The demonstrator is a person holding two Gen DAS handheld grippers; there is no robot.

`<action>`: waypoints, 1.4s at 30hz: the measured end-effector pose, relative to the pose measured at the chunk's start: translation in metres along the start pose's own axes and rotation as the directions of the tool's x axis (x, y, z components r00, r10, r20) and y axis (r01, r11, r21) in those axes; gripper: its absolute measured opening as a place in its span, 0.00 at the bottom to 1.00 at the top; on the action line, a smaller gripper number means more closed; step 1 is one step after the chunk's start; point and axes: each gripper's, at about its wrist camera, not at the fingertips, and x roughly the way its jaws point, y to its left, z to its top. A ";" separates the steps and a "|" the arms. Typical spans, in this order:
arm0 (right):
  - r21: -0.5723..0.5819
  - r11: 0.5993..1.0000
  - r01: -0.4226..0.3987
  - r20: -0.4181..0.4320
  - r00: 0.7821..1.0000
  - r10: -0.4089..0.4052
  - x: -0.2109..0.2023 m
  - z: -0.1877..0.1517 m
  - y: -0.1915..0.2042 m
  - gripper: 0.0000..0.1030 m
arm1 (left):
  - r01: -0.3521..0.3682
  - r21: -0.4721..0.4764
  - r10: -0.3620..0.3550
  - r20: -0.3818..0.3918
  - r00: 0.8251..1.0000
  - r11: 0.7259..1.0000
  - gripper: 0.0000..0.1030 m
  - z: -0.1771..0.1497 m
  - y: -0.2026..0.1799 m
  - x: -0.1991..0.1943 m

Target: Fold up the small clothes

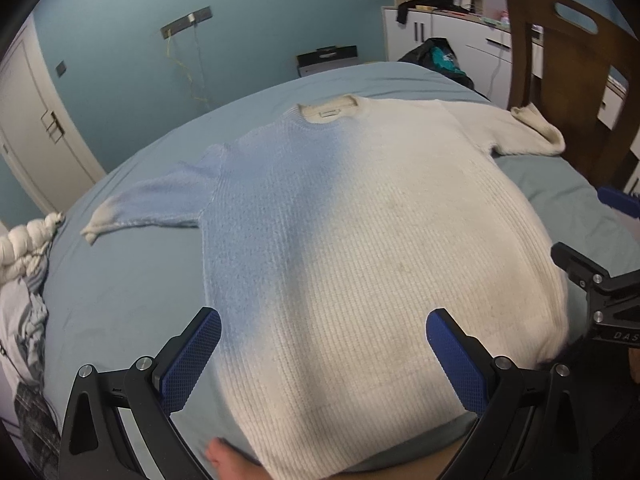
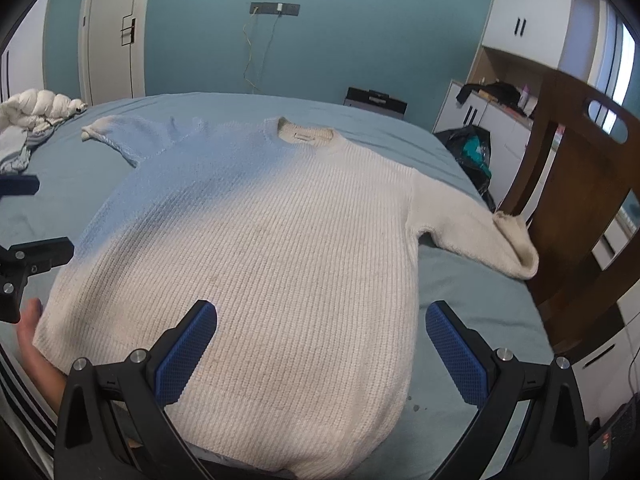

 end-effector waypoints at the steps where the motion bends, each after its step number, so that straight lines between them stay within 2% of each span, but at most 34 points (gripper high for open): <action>1: 0.015 1.000 -0.006 -0.009 1.000 0.006 0.001 0.000 -0.002 0.99 | 0.005 -0.010 -0.005 -0.003 1.000 1.000 1.00 0.000 0.002 0.001; 9: 0.113 0.992 -0.049 -0.038 0.998 0.054 0.012 0.004 -0.012 0.99 | 0.038 -0.091 -0.043 -0.060 0.997 0.995 1.00 0.001 0.020 0.018; 15: 0.166 0.983 -0.080 -0.075 0.993 0.093 0.027 0.005 -0.019 0.99 | 0.024 -0.116 -0.034 -0.090 0.995 0.993 1.00 0.005 0.026 0.031; 18: 0.213 0.972 -0.101 -0.049 0.992 0.114 0.026 0.008 -0.030 0.99 | 0.003 -0.118 -0.013 -0.086 0.996 0.993 1.00 0.005 0.028 0.032; 21: 0.291 0.949 -0.124 0.077 0.991 0.106 0.013 0.018 -0.062 0.99 | 0.010 -0.123 -0.021 -0.089 0.996 0.992 1.00 0.005 0.029 0.035; 23: 0.307 0.947 -0.097 0.135 0.989 0.058 0.011 0.027 -0.090 0.99 | 0.016 -0.124 -0.027 -0.093 0.995 0.992 1.00 0.006 0.028 0.037; 24: 0.307 0.949 -0.064 0.140 0.990 0.021 0.014 0.032 -0.105 0.99 | 0.015 -0.121 -0.027 -0.096 0.995 0.992 1.00 0.006 0.028 0.038; 27: 0.344 0.938 0.026 0.056 0.997 -0.048 0.047 0.042 -0.166 0.99 | 0.006 -0.108 -0.019 -0.113 0.993 0.994 1.00 0.006 0.025 0.042; 30: 0.441 0.889 0.120 -0.077 0.992 -0.096 0.098 0.039 -0.238 0.99 | 0.016 -0.110 -0.031 -0.134 0.991 0.994 1.00 0.008 0.024 0.048; 32: 0.519 0.834 0.187 -0.177 0.978 -0.110 0.138 0.027 -0.292 0.99 | 0.014 -0.107 -0.030 -0.141 0.990 0.994 1.00 0.009 0.024 0.052; 33: 0.553 0.808 0.203 -0.211 0.972 -0.100 0.152 0.022 -0.310 0.99 | 0.008 -0.102 -0.023 -0.147 0.989 0.995 1.00 0.010 0.023 0.054; 35: 0.660 0.723 0.203 -0.250 0.967 -0.043 0.186 0.007 -0.354 0.99 | 0.002 -0.096 -0.018 -0.159 0.987 0.995 1.00 0.011 0.022 0.060; 37: 0.721 0.654 0.229 -0.290 0.957 -0.016 0.210 -0.006 -0.381 0.99 | 0.005 -0.095 -0.022 -0.176 0.984 0.995 1.00 0.014 0.022 0.067; 40: 0.765 0.562 0.315 -0.356 0.934 -0.038 0.244 -0.022 -0.414 0.97 | 0.005 -0.091 -0.023 -0.198 0.980 0.996 1.00 0.019 0.020 0.077; 42: 0.763 0.535 0.362 -0.390 0.919 -0.065 0.257 -0.028 -0.421 0.89 | 0.002 -0.085 -0.020 -0.210 0.977 0.996 1.00 0.021 0.018 0.082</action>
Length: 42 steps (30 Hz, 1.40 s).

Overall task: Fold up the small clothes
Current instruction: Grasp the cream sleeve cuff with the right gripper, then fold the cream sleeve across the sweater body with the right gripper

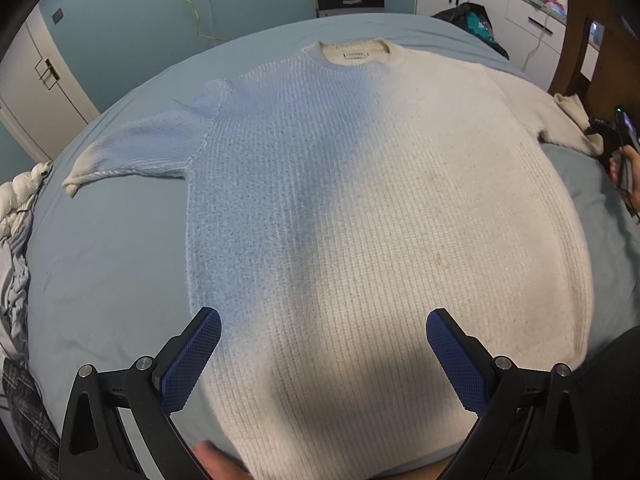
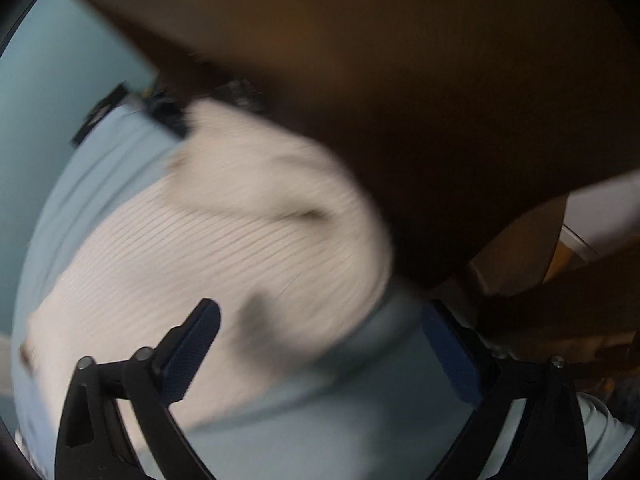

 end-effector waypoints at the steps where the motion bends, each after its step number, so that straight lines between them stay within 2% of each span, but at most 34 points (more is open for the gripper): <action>1: -0.020 0.999 0.037 0.002 0.999 -0.037 0.007 -0.003 0.007 0.88 | -0.001 0.001 0.001 -0.008 1.000 1.000 1.00 0.002 -0.001 0.002; 2: -0.046 0.997 0.059 0.001 0.998 -0.059 0.013 -0.003 0.012 0.86 | 0.000 0.003 0.000 -0.014 1.000 1.000 1.00 0.003 -0.001 0.004; 4: -0.086 0.993 0.082 0.071 0.995 -0.076 0.011 -0.009 0.026 0.80 | 0.002 0.005 -0.002 -0.025 1.000 1.000 1.00 0.005 -0.002 0.007; 6: -0.144 0.984 0.101 0.139 0.987 -0.081 0.002 -0.016 0.042 0.49 | -0.003 0.008 0.003 -0.027 1.000 1.000 1.00 0.006 -0.003 0.008; 7: -0.203 0.968 0.146 0.173 0.979 -0.112 -0.005 -0.022 0.056 0.41 | -0.005 0.010 0.005 -0.026 1.000 1.000 1.00 0.006 -0.003 0.008; 8: -0.252 0.947 0.197 0.201 0.968 -0.148 -0.009 -0.026 0.067 0.12 | -0.005 0.010 0.005 -0.024 1.000 1.000 1.00 0.006 -0.002 0.007; 9: -0.303 0.915 0.265 0.233 0.952 -0.198 -0.015 -0.030 0.078 0.06 | -0.004 0.009 0.004 -0.022 1.000 1.000 1.00 0.006 -0.002 0.006; 10: -0.352 0.879 0.322 0.276 0.933 -0.231 -0.025 -0.036 0.090 0.06 | -0.001 0.007 0.001 -0.016 1.000 1.000 1.00 0.006 -0.002 0.004; 12: -0.402 0.844 0.354 0.355 0.910 -0.212 -0.050 -0.045 0.105 0.06 | 0.003 0.003 -0.003 -0.001 1.000 1.000 1.00 0.005 -0.001 -0.001; 13: -0.417 0.834 0.362 0.396 0.898 -0.192 -0.072 -0.049 0.114 0.06 | 0.002 0.002 -0.002 0.014 1.000 1.000 1.00 0.004 0.000 -0.005; 14: -0.420 0.836 0.352 0.414 0.895 -0.168 -0.090 -0.053 0.121 0.06 | -0.002 0.002 0.001 0.026 1.000 1.000 1.00 0.004 0.001 -0.007; 16: -0.425 0.855 0.296 0.455 0.887 -0.081 -0.142 -0.060 0.138 0.06 | -0.013 -0.003 0.013 0.053 0.999 1.000 1.00 0.002 0.004 -0.014; 18: -0.448 0.855 0.262 0.498 0.867 -0.005 -0.189 -0.067 0.158 0.06 | -0.018 -0.015 0.019 0.071 0.997 1.000 1.00 -0.001 0.008 -0.018; 22: -0.549 0.802 0.235 0.590 0.788 0.173 -0.301 -0.110 0.239 0.06 | -0.041 -0.051 0.046 0.113 0.993 0.998 1.00 -0.006 0.022 -0.027; 24: -0.607 0.767 0.208 0.588 0.766 0.258 -0.341 -0.140 0.279 0.06 | -0.055 -0.079 0.065 0.135 0.989 0.995 1.00 -0.006 0.030 -0.031; 26: -0.679 0.712 0.178 0.558 0.756 0.342 -0.373 -0.183 0.322 0.06 | -0.064 -0.121 0.083 0.159 0.984 0.991 1.00 -0.007 0.040 -0.035; 27: -0.720 0.678 0.145 0.519 0.762 0.387 -0.384 -0.209 0.342 0.07 | -0.070 -0.147 0.095 0.172 0.980 0.987 1.00 -0.008 0.047 -0.037; 29: -0.813 0.582 0.038 0.366 0.809 0.460 -0.390 -0.256 0.383 0.12 | -0.087 -0.189 0.122 0.186 0.975 0.978 1.00 -0.008 0.059 -0.041; 30: -0.847 0.530 -0.029 0.274 0.831 0.483 -0.391 -0.284 0.397 0.21 | -0.094 -0.215 0.136 0.192 0.972 0.972 1.00 -0.009 0.065 -0.042; 31: -0.874 0.459 -0.160 0.116 0.848 0.517 -0.387 -0.320 0.413 0.29 | -0.098 -0.233 0.145 0.195 0.970 0.968 1.00 -0.010 0.070 -0.042; 32: -0.873 0.426 -0.236 0.034 0.843 0.537 -0.382 -0.338 0.414 0.53 | -0.100 -0.259 0.154 0.195 0.969 0.961 1.00 -0.010 0.076 -0.043; 33: -0.856 0.392 -0.336 -0.068 0.826 0.560 -0.378 -0.365 0.417 0.76 | -0.099 -0.276 0.157 0.194 0.968 0.956 1.00 -0.011 0.081 -0.042; 35: -0.824 0.394 -0.408 -0.119 0.804 0.583 -0.364 -0.380 0.400 0.86 | -0.087 -0.308 0.151 0.189 0.970 0.947 1.00 -0.012 0.088 -0.040; 37: -0.805 0.411 -0.428 -0.132 0.805 0.579 -0.348 -0.385 0.380 0.86 | -0.075 -0.315 0.138 0.183 0.973 0.946 1.00 -0.011 0.090 -0.038; 39: -0.811 0.435 -0.392 -0.115 0.835 0.538 -0.331 -0.369 0.364 0.86 | -0.069 -0.303 0.130 0.185 0.974 0.950 1.00 -0.009 0.087 -0.036; 40: -0.817 0.468 -0.337 -0.071 0.864 0.498 -0.320 -0.339 0.336 0.86 | -0.070 -0.290 0.129 0.189 0.974 0.954 1.00 -0.008 0.085 -0.036; 41: -0.817 0.502 -0.283 -0.028 0.889 0.457 -0.315 -0.316 0.335 0.86 | -0.078 -0.271 0.133 0.189 0.973 0.959 1.00 -0.006 0.082 -0.035; 42: -0.816 0.537 -0.212 0.030 0.913 0.406 -0.309 -0.310 0.328 0.86 | -0.085 -0.259 0.136 0.188 0.973 0.962 1.00 -0.008 0.079 -0.036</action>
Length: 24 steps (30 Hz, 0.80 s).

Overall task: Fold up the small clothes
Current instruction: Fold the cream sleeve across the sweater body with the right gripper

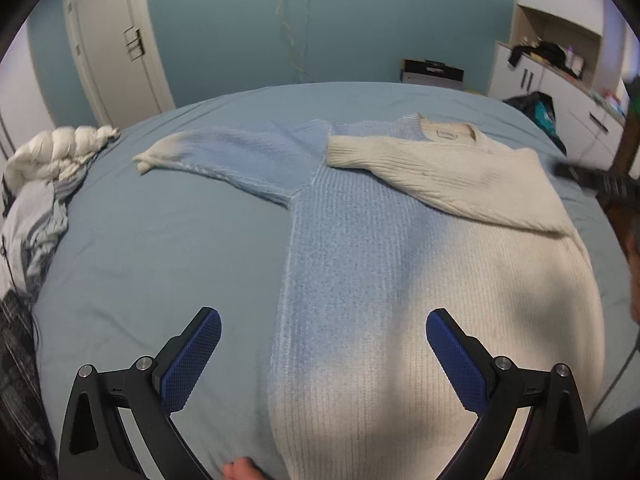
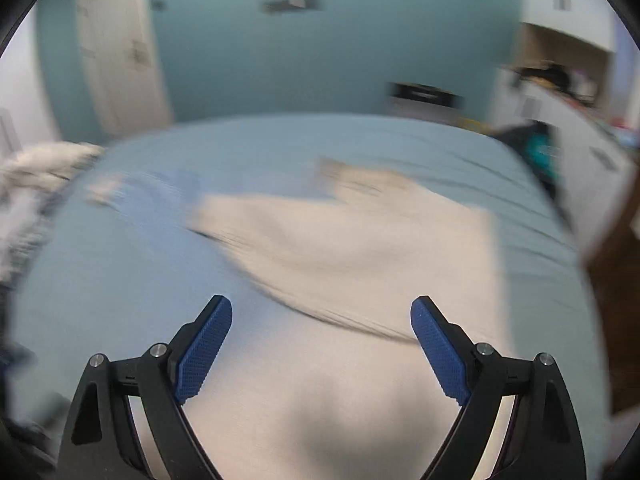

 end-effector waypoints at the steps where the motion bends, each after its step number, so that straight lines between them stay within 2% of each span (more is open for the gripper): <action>1: 0.008 0.995 0.103 -0.011 0.995 -0.103 0.002 -0.011 -0.022 0.86 | -0.002 0.020 0.002 -0.004 1.000 1.000 1.00 -0.001 -0.004 0.000; 4: 0.067 0.961 0.268 -0.039 0.963 -0.266 0.020 -0.032 -0.081 0.87 | 0.011 0.061 -0.010 -0.022 1.000 0.998 1.00 -0.006 -0.013 0.003; 5: 0.081 0.952 0.296 -0.051 0.955 -0.292 0.027 -0.041 -0.093 0.87 | 0.009 0.076 -0.007 -0.029 1.000 0.997 1.00 -0.007 -0.017 0.004; 6: 0.101 0.940 0.325 -0.088 0.944 -0.317 0.041 -0.053 -0.114 0.87 | 0.004 0.094 0.000 -0.039 0.999 0.996 1.00 -0.008 -0.021 0.006; 7: 0.116 0.933 0.340 -0.132 0.936 -0.325 0.048 -0.052 -0.116 0.87 | 0.000 0.104 0.005 -0.046 0.999 0.995 1.00 -0.009 -0.024 0.006; 9: 0.147 0.927 0.345 -0.205 0.928 -0.312 0.067 -0.059 -0.137 0.86 | 0.002 0.122 0.007 -0.075 0.997 0.993 1.00 -0.010 -0.030 0.010; 12: 0.168 0.935 0.314 -0.267 0.927 -0.263 0.097 -0.062 -0.167 0.86 | 0.008 0.146 0.004 -0.078 0.997 0.989 1.00 -0.009 -0.040 0.010; 15: 0.220 0.936 0.276 -0.259 0.941 -0.216 0.117 -0.063 -0.173 0.86 | -0.035 0.189 0.053 -0.093 0.994 0.981 1.00 -0.009 -0.049 0.020; 18: 0.273 0.934 0.230 -0.270 0.950 -0.155 0.129 -0.062 -0.182 0.86 | -0.027 0.194 0.054 -0.136 0.989 0.981 1.00 -0.011 -0.053 0.028; 20: 0.332 0.924 0.191 -0.232 0.966 -0.116 0.129 -0.056 -0.193 0.85 | -0.034 0.203 0.063 -0.139 0.988 0.979 1.00 -0.014 -0.055 0.030; 21: 0.354 0.918 0.181 -0.221 0.970 -0.106 0.129 -0.053 -0.198 0.83 | -0.043 0.214 0.074 -0.142 0.987 0.976 1.00 -0.015 -0.056 0.030; 23: 0.386 0.898 0.210 -0.211 0.968 -0.136 0.133 -0.051 -0.208 0.78 | -0.044 0.218 0.078 -0.151 0.985 0.975 1.00 -0.016 -0.056 0.033; 24: 0.411 0.886 0.213 -0.201 0.970 -0.139 0.131 -0.052 -0.212 0.60 | -0.038 0.213 0.073 -0.156 0.985 0.976 1.00 -0.016 -0.055 0.033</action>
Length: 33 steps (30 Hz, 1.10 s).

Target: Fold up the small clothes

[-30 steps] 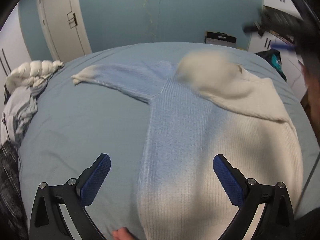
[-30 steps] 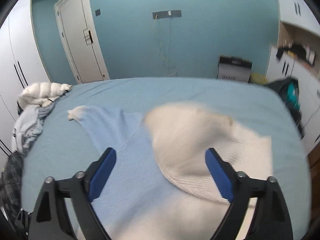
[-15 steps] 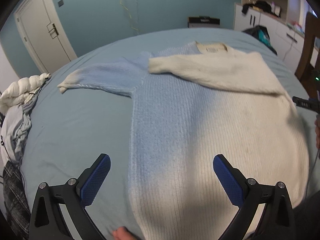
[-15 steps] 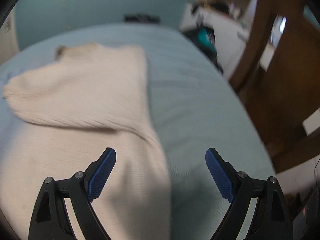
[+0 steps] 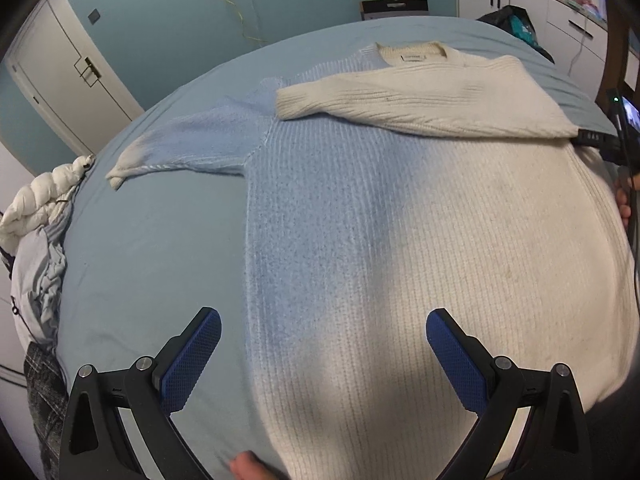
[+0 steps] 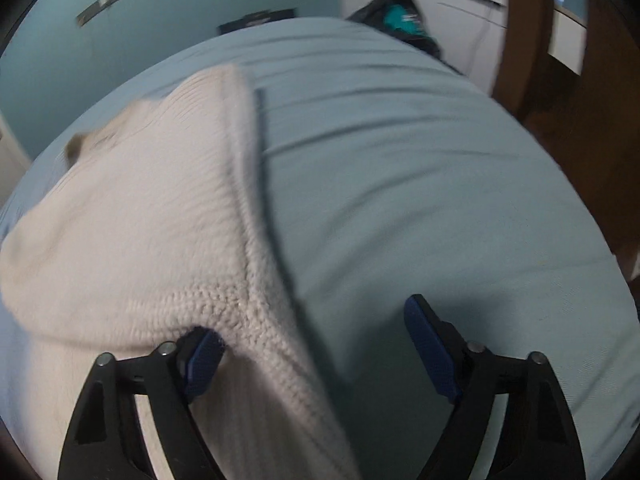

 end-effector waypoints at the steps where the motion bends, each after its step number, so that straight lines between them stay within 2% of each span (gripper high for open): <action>1: 0.051 0.997 -0.064 0.015 0.998 0.063 -0.003 -0.001 -0.008 0.38 | 0.004 -0.004 -0.004 -0.002 1.000 1.000 1.00 0.000 0.001 0.000; 2: 0.084 0.983 -0.161 0.012 0.987 0.161 -0.005 0.001 -0.009 0.11 | 0.008 -0.009 -0.008 -0.002 1.000 1.000 1.00 0.000 0.001 0.000; 3: 0.100 0.973 -0.208 0.006 0.978 0.208 -0.001 -0.001 -0.012 0.10 | 0.009 -0.013 -0.009 -0.002 1.000 1.000 1.00 0.000 0.002 -0.001; 6: 0.028 0.985 -0.171 0.045 0.984 0.170 -0.028 0.005 0.002 0.10 | 0.011 -0.024 -0.011 0.004 1.000 1.000 1.00 0.000 0.005 -0.001; 9: 0.106 0.979 -0.174 0.135 0.978 0.159 -0.064 0.012 -0.012 0.10 | 0.024 -0.045 -0.023 0.009 1.000 0.999 1.00 0.000 0.010 -0.003; 11: 0.125 0.981 -0.145 0.195 0.974 0.119 -0.078 0.015 -0.017 0.10 | 0.032 -0.053 -0.031 0.014 0.999 0.998 1.00 0.000 0.013 -0.005; 12: 0.115 0.986 -0.121 0.193 0.976 0.098 -0.078 0.013 -0.018 0.10 | 0.035 -0.054 -0.034 0.015 0.999 0.998 1.00 -0.001 0.014 -0.005; 13: 0.097 0.991 -0.093 0.155 0.985 0.077 -0.069 0.010 -0.017 0.11 | 0.038 -0.054 -0.037 0.015 0.999 0.998 1.00 0.000 0.013 -0.004; 14: 0.079 0.995 -0.067 0.110 0.992 0.058 -0.057 0.009 -0.016 0.12 | 0.041 -0.052 -0.041 0.013 0.999 0.998 1.00 0.000 0.013 -0.003; 16: 0.039 0.999 0.022 -0.017 1.000 -0.021 -0.028 -0.011 -0.021 0.28 | 0.047 -0.045 -0.046 0.011 0.999 0.998 1.00 0.000 0.012 -0.004; 17: 0.045 0.997 0.057 -0.064 0.996 -0.054 -0.025 -0.014 -0.023 0.40 | 0.047 -0.040 -0.046 0.012 0.999 0.998 1.00 0.000 0.011 -0.005; 18: 0.059 0.995 0.084 -0.092 0.993 -0.078 -0.028 -0.018 -0.025 0.44 | 0.044 -0.030 -0.043 0.018 0.999 0.999 1.00 -0.001 0.010 -0.007; 20: 0.100 0.987 0.124 -0.094 0.989 -0.114 -0.060 -0.021 -0.025 0.44 | 0.032 -0.011 -0.032 0.034 0.999 0.999 1.00 -0.004 0.008 -0.010; 21: 0.130 0.981 0.143 -0.088 0.987 -0.132 -0.080 -0.022 -0.024 0.51 | 0.025 -0.002 -0.025 0.043 0.999 1.000 1.00 -0.004 0.006 -0.012; 22: 0.192 0.972 0.132 -0.075 0.990 -0.120 -0.108 -0.025 -0.024 0.58 | 0.020 0.004 -0.020 0.048 0.999 1.000 1.00 -0.004 0.006 -0.013; 23: 0.249 0.965 0.081 -0.051 0.996 -0.071 -0.128 -0.031 -0.023 0.79 | 0.021 0.006 -0.021 0.048 0.999 1.000 1.00 -0.004 0.006 -0.012; 24: 0.301 0.954 -0.007 -0.010 1.000 0.011 -0.147 -0.040 -0.022 0.98 | 0.028 0.006 -0.029 0.044 0.999 1.000 1.00 -0.003 0.006 -0.012; 25: 0.343 0.929 -0.139 0.049 0.990 0.130 -0.168 -0.056 -0.018 0.99 | 0.045 0.005 -0.045 0.035 0.998 0.999 1.00 -0.002 0.008 -0.011; 27: 0.378 0.882 -0.281 0.080 0.959 0.272 -0.188 -0.086 -0.006 0.99 | 0.098 -0.005 -0.097 0.006 0.995 0.995 1.00 0.004 0.011 -0.007; 30: 0.392 0.864 -0.316 0.002 0.939 0.343 -0.180 -0.119 0.018 0.99 | 0.163 0.003 -0.163 -0.011 0.987 0.987 1.00 0.032 0.014 0.002; 33: 0.300 0.887 -0.352 -0.186 0.890 0.416 -0.139 -0.119 0.047 0.99 | 0.234 -0.005 -0.234 0.023 0.972 0.972 1.00 0.078 0.021 0.016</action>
